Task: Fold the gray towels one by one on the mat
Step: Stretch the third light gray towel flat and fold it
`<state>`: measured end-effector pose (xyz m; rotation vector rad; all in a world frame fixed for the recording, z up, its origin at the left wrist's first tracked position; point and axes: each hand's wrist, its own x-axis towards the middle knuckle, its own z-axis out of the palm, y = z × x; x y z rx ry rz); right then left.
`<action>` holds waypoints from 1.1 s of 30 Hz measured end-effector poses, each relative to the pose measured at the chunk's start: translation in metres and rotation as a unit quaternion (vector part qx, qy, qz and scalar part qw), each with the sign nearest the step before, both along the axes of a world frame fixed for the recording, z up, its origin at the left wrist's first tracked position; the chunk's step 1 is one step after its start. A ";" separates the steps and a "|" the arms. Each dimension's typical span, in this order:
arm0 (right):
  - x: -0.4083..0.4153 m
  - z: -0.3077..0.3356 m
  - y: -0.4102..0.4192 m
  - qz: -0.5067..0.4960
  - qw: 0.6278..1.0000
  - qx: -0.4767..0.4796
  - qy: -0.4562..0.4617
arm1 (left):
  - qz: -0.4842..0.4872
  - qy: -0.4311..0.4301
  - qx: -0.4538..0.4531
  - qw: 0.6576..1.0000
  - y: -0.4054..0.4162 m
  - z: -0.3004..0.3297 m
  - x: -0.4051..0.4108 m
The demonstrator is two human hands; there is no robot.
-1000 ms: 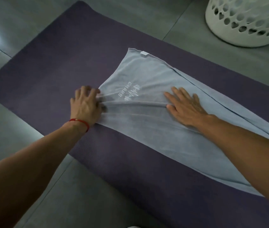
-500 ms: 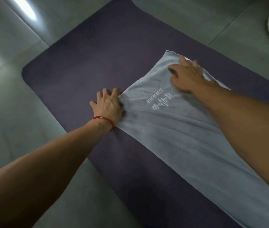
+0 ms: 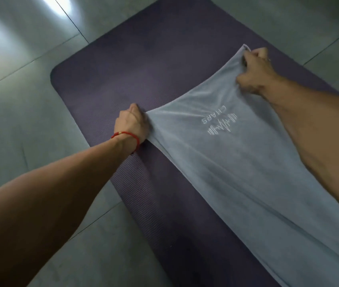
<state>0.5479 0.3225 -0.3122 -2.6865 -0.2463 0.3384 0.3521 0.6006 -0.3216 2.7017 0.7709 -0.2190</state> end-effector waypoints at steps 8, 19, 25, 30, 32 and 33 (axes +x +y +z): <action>-0.095 -0.006 0.016 0.095 0.979 -0.081 -0.160 | -0.004 0.016 -0.033 0.999 0.018 -0.011 0.012; -0.216 -0.020 -0.050 0.151 0.986 -0.055 -0.045 | -0.246 -0.092 0.208 0.942 -0.097 0.010 -0.028; -0.380 0.001 -0.144 0.019 0.991 -0.087 -0.102 | -0.582 -0.126 0.051 0.801 -0.236 0.007 -0.146; -0.521 0.007 -0.238 -0.173 0.963 -0.195 -0.068 | -0.717 -0.089 0.012 0.691 -0.281 0.002 -0.215; -0.558 0.005 -0.269 -0.236 0.946 -0.221 -0.023 | -0.747 -0.074 0.032 0.660 -0.295 0.002 -0.226; -0.572 0.005 -0.283 -0.259 0.939 -0.228 0.002 | -0.756 -0.070 0.044 0.650 -0.302 0.003 -0.227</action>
